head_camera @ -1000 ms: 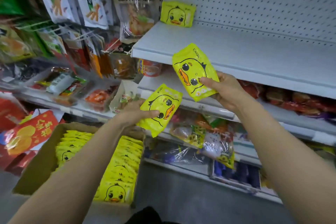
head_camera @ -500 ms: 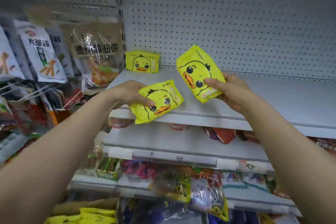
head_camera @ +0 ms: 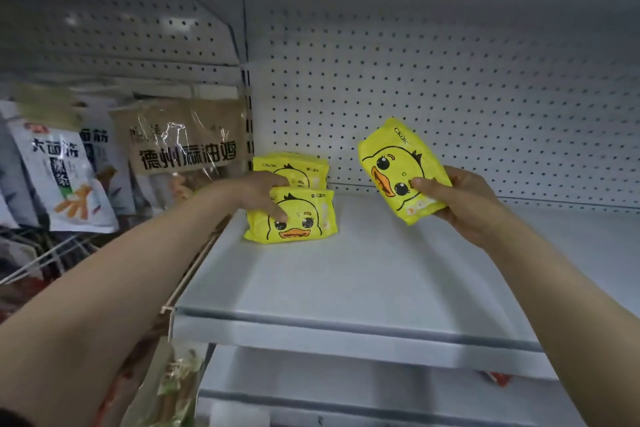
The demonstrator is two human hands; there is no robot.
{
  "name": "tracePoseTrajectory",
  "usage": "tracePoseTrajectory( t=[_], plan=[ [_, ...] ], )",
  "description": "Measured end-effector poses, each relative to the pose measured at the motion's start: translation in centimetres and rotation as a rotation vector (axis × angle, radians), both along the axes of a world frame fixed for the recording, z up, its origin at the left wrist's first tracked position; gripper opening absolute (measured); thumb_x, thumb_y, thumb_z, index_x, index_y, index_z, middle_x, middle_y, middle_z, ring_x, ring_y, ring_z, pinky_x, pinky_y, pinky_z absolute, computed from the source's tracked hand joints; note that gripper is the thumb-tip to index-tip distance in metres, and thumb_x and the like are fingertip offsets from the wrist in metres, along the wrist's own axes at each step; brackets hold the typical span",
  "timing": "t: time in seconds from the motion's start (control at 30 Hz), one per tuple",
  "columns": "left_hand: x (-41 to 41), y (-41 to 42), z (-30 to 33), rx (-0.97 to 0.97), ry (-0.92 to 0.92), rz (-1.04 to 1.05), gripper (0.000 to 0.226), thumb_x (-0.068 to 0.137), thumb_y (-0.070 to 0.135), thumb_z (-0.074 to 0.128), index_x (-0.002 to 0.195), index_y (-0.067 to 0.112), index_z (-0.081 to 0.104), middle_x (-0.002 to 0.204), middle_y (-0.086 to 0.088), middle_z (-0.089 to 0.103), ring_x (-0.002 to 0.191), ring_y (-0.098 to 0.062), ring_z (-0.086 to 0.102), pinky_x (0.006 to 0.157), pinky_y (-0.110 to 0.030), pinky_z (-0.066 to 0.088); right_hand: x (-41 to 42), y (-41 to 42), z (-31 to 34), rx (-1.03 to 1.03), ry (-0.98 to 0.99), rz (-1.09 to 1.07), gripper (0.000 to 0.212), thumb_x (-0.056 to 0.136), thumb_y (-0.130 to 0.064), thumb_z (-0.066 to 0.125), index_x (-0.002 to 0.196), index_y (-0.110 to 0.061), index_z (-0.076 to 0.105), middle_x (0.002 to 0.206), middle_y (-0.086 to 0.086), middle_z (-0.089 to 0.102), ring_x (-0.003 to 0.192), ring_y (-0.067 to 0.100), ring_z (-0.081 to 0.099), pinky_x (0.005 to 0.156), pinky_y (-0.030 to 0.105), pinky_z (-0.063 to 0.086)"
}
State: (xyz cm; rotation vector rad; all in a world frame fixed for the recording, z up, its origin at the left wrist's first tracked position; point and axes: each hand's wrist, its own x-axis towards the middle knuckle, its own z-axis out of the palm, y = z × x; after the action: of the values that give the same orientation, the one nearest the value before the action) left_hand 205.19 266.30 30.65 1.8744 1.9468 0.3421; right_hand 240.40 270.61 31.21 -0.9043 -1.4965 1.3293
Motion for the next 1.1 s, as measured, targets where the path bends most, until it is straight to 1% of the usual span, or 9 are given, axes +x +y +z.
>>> tracePoseTrajectory(
  t=[0.13,0.23,0.4,0.5,0.6,0.73,0.83,0.97,1.1],
  plan=[
    [-1.5,2.0,-0.1,0.124,0.110,0.029,0.078,0.071,0.030,0.083,0.138,0.023,0.045,0.135,0.001,0.052,0.119,-0.020,0.050,0.093,-0.024,0.042,-1.7,1.3,-0.4,0.001,-0.028,0.020,0.032,0.082,-0.011,0.074,0.113,-0.003,0.068,0.104,0.012,0.075,0.089,0.024,0.073,0.076,0.032,0.061],
    [-2.7,2.9,-0.5,0.230,0.170,0.055,0.079,0.063,0.037,0.086,0.132,0.028,0.049,0.127,0.002,0.056,0.111,-0.020,0.053,0.090,-0.031,0.045,-2.5,2.2,-0.3,0.016,-0.054,0.028,0.034,0.081,-0.013,0.075,0.113,-0.004,0.068,0.105,0.013,0.074,0.094,0.029,0.072,0.079,0.035,0.061],
    [-3.4,4.3,-1.5,0.375,0.128,0.077,0.070,0.057,0.032,0.089,0.116,0.021,0.052,0.112,-0.001,0.056,0.102,-0.020,0.054,0.085,-0.037,0.048,-3.3,3.2,0.0,0.021,-0.050,0.017,0.031,0.082,-0.012,0.074,0.112,-0.005,0.069,0.103,0.011,0.075,0.090,0.025,0.073,0.071,0.030,0.060],
    [-3.6,5.1,-2.0,0.444,0.139,0.054,0.068,0.056,0.034,0.089,0.111,0.020,0.051,0.107,-0.001,0.054,0.101,-0.021,0.053,0.086,-0.041,0.047,-3.4,3.8,-0.1,0.020,-0.068,0.013,0.031,0.082,-0.013,0.075,0.111,-0.006,0.070,0.103,0.011,0.075,0.093,0.027,0.073,0.078,0.035,0.059],
    [-3.7,5.8,-2.3,0.508,0.195,0.029,0.069,0.055,0.038,0.089,0.109,0.020,0.051,0.106,0.000,0.053,0.104,-0.021,0.049,0.088,-0.041,0.045,-3.5,4.1,-0.1,0.013,-0.071,0.008,0.030,0.082,-0.013,0.075,0.110,-0.006,0.070,0.103,0.011,0.075,0.094,0.028,0.072,0.080,0.036,0.059],
    [-4.2,6.4,-2.7,0.576,0.232,0.047,0.072,0.053,0.044,0.088,0.109,0.021,0.050,0.109,0.001,0.048,0.103,-0.018,0.045,0.078,-0.034,0.043,-3.7,4.3,-0.1,0.012,-0.060,0.003,0.027,0.083,-0.011,0.074,0.109,-0.006,0.070,0.101,0.010,0.076,0.088,0.022,0.073,0.069,0.029,0.060],
    [-4.8,6.3,-3.5,0.630,0.191,0.084,0.074,0.050,0.046,0.089,0.107,0.019,0.051,0.108,0.001,0.046,0.101,-0.018,0.044,0.076,-0.033,0.042,-3.9,4.5,-0.2,0.008,-0.070,-0.002,0.027,0.082,-0.012,0.074,0.109,-0.007,0.071,0.101,0.009,0.076,0.088,0.022,0.073,0.070,0.029,0.060],
    [-5.1,5.9,-4.6,0.669,0.077,0.130,0.074,0.051,0.044,0.090,0.109,0.015,0.054,0.111,-0.001,0.049,0.106,-0.018,0.044,0.086,-0.034,0.043,-4.6,4.7,0.0,0.011,-0.107,-0.004,0.026,0.082,-0.011,0.075,0.107,-0.011,0.071,0.101,0.009,0.076,0.087,0.021,0.074,0.072,0.029,0.061],
    [-5.5,5.9,-5.4,0.664,-0.021,0.170,0.069,0.055,0.041,0.089,0.110,0.019,0.054,0.114,0.001,0.049,0.107,-0.016,0.045,0.085,-0.029,0.040,-6.4,5.0,0.8,0.070,-0.216,0.007,0.030,0.080,-0.011,0.078,0.109,-0.012,0.068,0.100,0.008,0.075,0.082,0.018,0.073,0.069,0.027,0.061]
  ],
)
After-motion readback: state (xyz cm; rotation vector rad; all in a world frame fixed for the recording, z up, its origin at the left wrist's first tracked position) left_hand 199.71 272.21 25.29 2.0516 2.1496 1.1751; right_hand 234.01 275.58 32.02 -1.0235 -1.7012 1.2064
